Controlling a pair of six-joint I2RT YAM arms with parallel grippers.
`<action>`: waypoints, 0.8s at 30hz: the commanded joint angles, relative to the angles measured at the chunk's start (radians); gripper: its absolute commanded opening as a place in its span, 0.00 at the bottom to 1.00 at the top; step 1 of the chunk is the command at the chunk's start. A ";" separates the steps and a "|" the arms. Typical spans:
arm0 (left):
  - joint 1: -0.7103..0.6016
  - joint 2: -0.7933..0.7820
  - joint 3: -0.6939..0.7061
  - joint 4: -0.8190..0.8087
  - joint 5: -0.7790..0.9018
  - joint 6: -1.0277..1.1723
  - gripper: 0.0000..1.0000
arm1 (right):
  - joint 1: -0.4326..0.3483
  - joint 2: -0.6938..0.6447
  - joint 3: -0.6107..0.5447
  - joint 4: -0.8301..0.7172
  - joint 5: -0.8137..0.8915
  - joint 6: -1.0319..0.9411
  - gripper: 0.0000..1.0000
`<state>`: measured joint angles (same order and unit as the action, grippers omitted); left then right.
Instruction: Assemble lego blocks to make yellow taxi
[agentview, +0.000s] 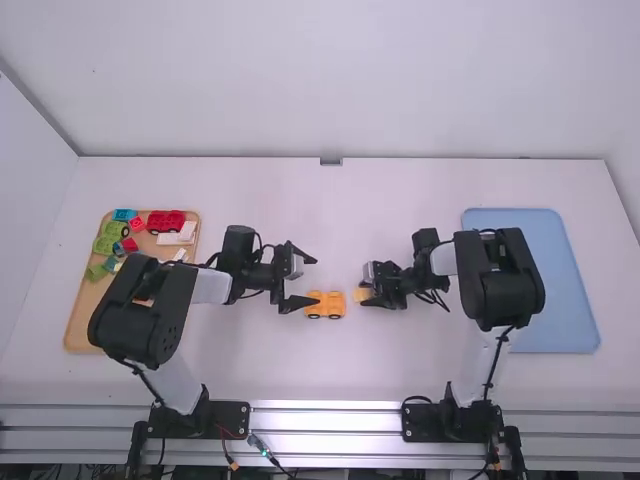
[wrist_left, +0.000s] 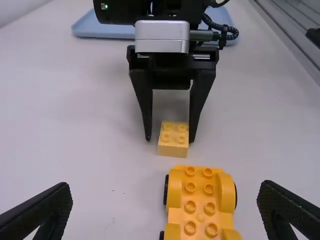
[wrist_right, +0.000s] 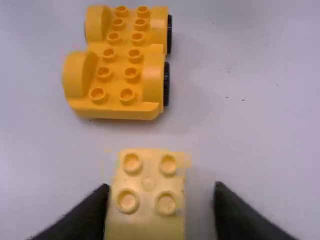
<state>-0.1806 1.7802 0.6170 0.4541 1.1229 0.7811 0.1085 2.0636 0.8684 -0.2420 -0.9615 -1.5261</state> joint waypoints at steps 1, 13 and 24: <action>-0.003 0.005 -0.010 -0.001 0.013 -0.007 0.99 | 0.001 0.026 -0.006 -0.005 0.015 0.003 0.38; -0.065 0.005 -0.053 -0.001 -0.139 0.002 0.99 | 0.003 -0.032 -0.004 -0.090 -0.007 0.003 0.27; -0.117 0.103 -0.056 0.058 -0.268 0.001 0.99 | 0.047 -0.196 -0.006 -0.214 -0.001 0.011 0.31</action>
<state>-0.3012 1.8400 0.5678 0.5037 0.8715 0.7807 0.1390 1.9076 0.8680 -0.4450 -0.9550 -1.5192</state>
